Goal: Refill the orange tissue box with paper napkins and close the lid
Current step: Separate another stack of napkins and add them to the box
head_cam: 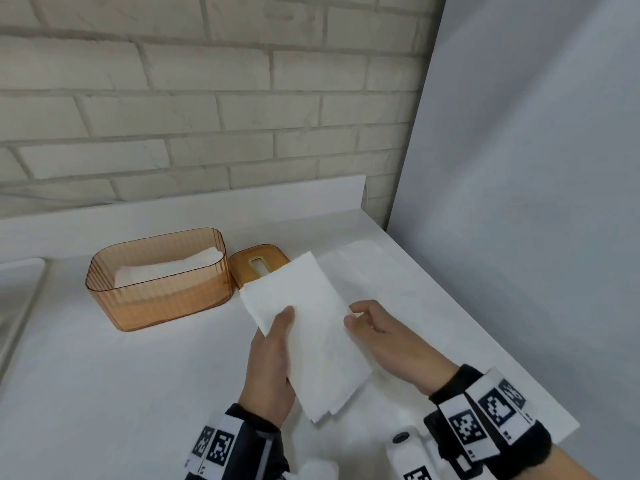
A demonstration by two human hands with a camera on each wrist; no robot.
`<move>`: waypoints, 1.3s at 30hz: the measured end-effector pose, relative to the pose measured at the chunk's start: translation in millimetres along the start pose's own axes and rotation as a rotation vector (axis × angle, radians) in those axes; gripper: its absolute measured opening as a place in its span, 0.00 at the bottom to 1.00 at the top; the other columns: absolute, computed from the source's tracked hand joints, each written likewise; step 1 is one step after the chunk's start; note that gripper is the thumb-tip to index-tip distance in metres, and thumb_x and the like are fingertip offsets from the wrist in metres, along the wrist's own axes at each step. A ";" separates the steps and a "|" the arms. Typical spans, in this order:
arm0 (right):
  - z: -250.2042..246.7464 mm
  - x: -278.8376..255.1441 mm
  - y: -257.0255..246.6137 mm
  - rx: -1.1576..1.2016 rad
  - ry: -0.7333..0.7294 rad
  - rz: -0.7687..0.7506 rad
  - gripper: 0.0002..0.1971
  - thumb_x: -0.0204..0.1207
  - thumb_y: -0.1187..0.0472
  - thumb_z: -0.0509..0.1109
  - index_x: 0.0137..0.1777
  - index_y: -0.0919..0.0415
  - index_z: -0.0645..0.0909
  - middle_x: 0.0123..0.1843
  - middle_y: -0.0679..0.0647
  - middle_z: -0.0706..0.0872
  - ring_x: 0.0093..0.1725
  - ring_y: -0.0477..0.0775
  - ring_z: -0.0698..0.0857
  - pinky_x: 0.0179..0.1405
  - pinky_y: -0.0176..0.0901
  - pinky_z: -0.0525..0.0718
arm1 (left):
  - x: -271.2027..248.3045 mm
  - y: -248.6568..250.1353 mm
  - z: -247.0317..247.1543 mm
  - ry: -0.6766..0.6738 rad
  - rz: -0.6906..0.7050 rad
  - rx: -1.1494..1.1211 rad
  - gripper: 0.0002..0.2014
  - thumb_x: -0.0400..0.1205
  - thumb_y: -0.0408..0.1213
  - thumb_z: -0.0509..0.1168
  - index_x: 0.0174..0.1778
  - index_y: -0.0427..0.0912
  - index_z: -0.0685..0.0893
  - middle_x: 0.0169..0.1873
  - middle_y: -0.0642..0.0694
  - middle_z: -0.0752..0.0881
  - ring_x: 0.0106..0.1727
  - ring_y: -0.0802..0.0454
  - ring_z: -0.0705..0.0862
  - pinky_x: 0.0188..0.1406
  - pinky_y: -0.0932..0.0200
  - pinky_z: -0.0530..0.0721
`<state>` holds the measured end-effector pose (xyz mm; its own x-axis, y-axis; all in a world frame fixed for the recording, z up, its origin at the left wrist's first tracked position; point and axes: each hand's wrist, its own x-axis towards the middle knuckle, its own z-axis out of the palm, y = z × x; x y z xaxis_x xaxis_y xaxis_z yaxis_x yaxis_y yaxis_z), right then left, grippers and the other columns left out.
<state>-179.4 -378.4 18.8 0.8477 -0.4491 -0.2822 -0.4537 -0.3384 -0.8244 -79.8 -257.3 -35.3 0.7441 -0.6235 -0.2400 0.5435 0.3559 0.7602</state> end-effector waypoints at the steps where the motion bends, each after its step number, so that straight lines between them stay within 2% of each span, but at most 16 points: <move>1: 4.5 1.4 1.0 -0.005 -0.040 -0.009 0.16 0.84 0.49 0.55 0.68 0.53 0.67 0.58 0.46 0.79 0.54 0.41 0.79 0.49 0.26 0.75 | -0.8 0.8 0.3 -0.002 0.001 -0.010 0.17 0.84 0.40 0.60 0.69 0.41 0.78 0.60 0.37 0.87 0.62 0.35 0.85 0.66 0.34 0.78; 2: 9.8 1.7 0.4 -0.010 -0.070 -0.020 0.15 0.84 0.51 0.55 0.67 0.54 0.68 0.59 0.47 0.81 0.55 0.43 0.80 0.49 0.30 0.77 | -2.4 0.7 1.4 -0.006 0.001 -0.011 0.18 0.83 0.40 0.61 0.68 0.42 0.79 0.59 0.37 0.87 0.62 0.35 0.85 0.65 0.34 0.79; 4: 17.9 4.3 -3.5 -0.015 -0.063 -0.050 0.12 0.84 0.53 0.56 0.65 0.55 0.68 0.59 0.49 0.82 0.54 0.45 0.81 0.47 0.31 0.78 | -5.3 0.8 3.2 0.000 0.010 -0.009 0.17 0.83 0.39 0.62 0.68 0.41 0.79 0.59 0.37 0.87 0.61 0.35 0.85 0.65 0.34 0.80; 7: 14.9 9.6 -7.5 0.077 0.047 -0.069 0.15 0.82 0.54 0.62 0.67 0.52 0.69 0.55 0.46 0.81 0.53 0.44 0.81 0.49 0.31 0.78 | -6.0 8.3 -3.8 0.068 0.032 -0.065 0.13 0.85 0.36 0.60 0.65 0.43 0.80 0.58 0.40 0.88 0.61 0.38 0.85 0.65 0.36 0.80; 9: 10.7 11.3 -1.2 0.261 0.103 0.003 0.20 0.78 0.51 0.67 0.68 0.52 0.70 0.54 0.49 0.81 0.53 0.47 0.81 0.55 0.40 0.80 | -7.0 16.9 -11.8 0.117 0.046 -0.138 0.12 0.85 0.37 0.60 0.63 0.45 0.81 0.56 0.43 0.90 0.60 0.41 0.85 0.64 0.40 0.80; 12: 17.4 11.1 9.3 0.588 0.028 0.135 0.21 0.74 0.48 0.70 0.64 0.57 0.76 0.52 0.55 0.86 0.51 0.54 0.87 0.57 0.55 0.83 | -12.3 25.4 -22.0 0.118 0.045 -0.233 0.13 0.84 0.40 0.61 0.64 0.47 0.80 0.55 0.45 0.90 0.60 0.44 0.86 0.60 0.43 0.81; 15: 29.8 13.8 7.2 0.727 0.008 0.123 0.17 0.79 0.49 0.64 0.59 0.60 0.79 0.49 0.55 0.86 0.46 0.54 0.86 0.52 0.54 0.86 | -17.8 27.3 -27.8 0.080 0.022 -0.229 0.16 0.84 0.44 0.61 0.67 0.47 0.80 0.57 0.44 0.89 0.59 0.43 0.86 0.58 0.42 0.82; 17: 33.3 16.1 -1.8 0.653 0.085 0.059 0.13 0.82 0.52 0.60 0.58 0.58 0.79 0.49 0.54 0.86 0.44 0.51 0.85 0.46 0.46 0.85 | -20.8 28.8 -31.2 0.054 0.021 -0.214 0.16 0.84 0.44 0.61 0.67 0.46 0.80 0.57 0.43 0.89 0.58 0.44 0.88 0.56 0.43 0.83; 19: 31.7 17.3 -8.9 0.438 0.125 -0.014 0.10 0.82 0.55 0.61 0.54 0.57 0.82 0.51 0.54 0.86 0.44 0.47 0.84 0.40 0.35 0.83 | -23.2 31.2 -34.2 0.041 0.017 -0.214 0.15 0.84 0.43 0.60 0.65 0.46 0.81 0.56 0.43 0.90 0.55 0.44 0.89 0.54 0.43 0.83; 21: 30.0 17.7 -12.7 0.281 0.123 -0.081 0.07 0.81 0.59 0.64 0.47 0.58 0.84 0.45 0.52 0.86 0.41 0.45 0.82 0.32 0.28 0.80 | -24.3 34.3 -37.3 0.047 0.011 -0.207 0.15 0.84 0.43 0.60 0.65 0.45 0.81 0.55 0.42 0.90 0.54 0.44 0.89 0.54 0.43 0.83; 24: 31.0 18.3 -15.3 0.190 0.159 -0.155 0.06 0.78 0.62 0.67 0.42 0.58 0.84 0.40 0.48 0.85 0.38 0.45 0.80 0.30 0.28 0.80 | -25.2 36.3 -43.2 0.077 -0.011 -0.222 0.16 0.85 0.45 0.60 0.67 0.46 0.79 0.57 0.42 0.89 0.58 0.41 0.87 0.59 0.41 0.82; 28: 38.1 20.8 -20.6 0.106 0.253 -0.247 0.06 0.77 0.61 0.69 0.38 0.56 0.83 0.35 0.44 0.83 0.33 0.44 0.76 0.39 0.38 0.79 | -26.0 36.0 -49.4 0.122 -0.007 -0.259 0.20 0.85 0.51 0.57 0.69 0.45 0.78 0.57 0.44 0.89 0.61 0.42 0.86 0.64 0.39 0.79; 29: 39.5 21.3 -23.2 0.086 0.266 -0.269 0.06 0.76 0.61 0.69 0.38 0.56 0.83 0.35 0.44 0.82 0.31 0.42 0.75 0.38 0.36 0.78 | -25.7 36.3 -50.6 0.131 -0.001 -0.263 0.21 0.85 0.52 0.57 0.69 0.45 0.77 0.57 0.44 0.89 0.60 0.43 0.86 0.63 0.40 0.80; 31: 40.9 21.2 -30.6 0.046 0.278 -0.314 0.05 0.76 0.61 0.70 0.38 0.55 0.84 0.35 0.44 0.82 0.28 0.39 0.74 0.34 0.26 0.74 | -25.1 37.3 -52.9 0.142 0.005 -0.265 0.23 0.85 0.54 0.56 0.69 0.44 0.77 0.57 0.45 0.89 0.59 0.43 0.87 0.62 0.41 0.80; 34: 41.9 21.4 -41.7 -0.012 0.279 -0.371 0.06 0.74 0.63 0.73 0.38 0.51 0.83 0.36 0.45 0.82 0.28 0.38 0.74 0.33 0.22 0.73 | -24.9 38.9 -54.9 0.148 0.019 -0.248 0.23 0.85 0.55 0.54 0.68 0.45 0.78 0.56 0.46 0.90 0.55 0.46 0.90 0.57 0.43 0.82; 39: 46.9 24.0 -53.3 -0.088 0.297 -0.421 0.06 0.71 0.65 0.75 0.40 0.53 0.83 0.36 0.44 0.81 0.31 0.41 0.74 0.36 0.21 0.74 | -27.0 42.1 -55.1 0.138 0.047 -0.224 0.23 0.85 0.56 0.52 0.68 0.46 0.78 0.57 0.46 0.90 0.60 0.44 0.87 0.68 0.40 0.77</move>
<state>-122.0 -332.3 32.9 0.8531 -0.4701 0.2265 -0.1226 -0.6025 -0.7887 -55.6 -187.1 -30.1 0.8080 -0.5074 -0.2994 0.5682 0.5368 0.6237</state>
